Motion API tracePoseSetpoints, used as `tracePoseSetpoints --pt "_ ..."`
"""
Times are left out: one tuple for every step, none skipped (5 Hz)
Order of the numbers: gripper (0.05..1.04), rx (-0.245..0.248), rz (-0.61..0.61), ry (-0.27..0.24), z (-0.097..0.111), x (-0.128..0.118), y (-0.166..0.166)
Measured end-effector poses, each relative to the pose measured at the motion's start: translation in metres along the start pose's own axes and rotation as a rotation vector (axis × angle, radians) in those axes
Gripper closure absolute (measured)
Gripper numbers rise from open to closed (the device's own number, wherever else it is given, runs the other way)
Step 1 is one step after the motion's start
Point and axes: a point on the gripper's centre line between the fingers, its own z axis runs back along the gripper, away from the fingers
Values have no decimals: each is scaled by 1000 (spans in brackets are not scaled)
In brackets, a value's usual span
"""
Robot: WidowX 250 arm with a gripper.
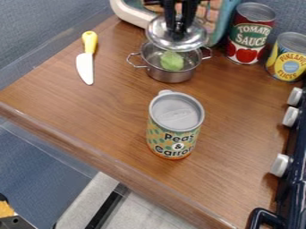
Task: Put the silver lid on the silver pot
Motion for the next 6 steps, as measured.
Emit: tracePoseSetpoints --pt "805 33 -15 31 -18 1 1" --pt "805 47 -18 49 -26 0 2" --pt "805 79 -23 73 -40 -1 4" --pt "747 82 -22 74 -39 -1 5" --pt "447 81 -14 81 -36 -1 4" --pt "153 66 -15 87 -36 -2 1"
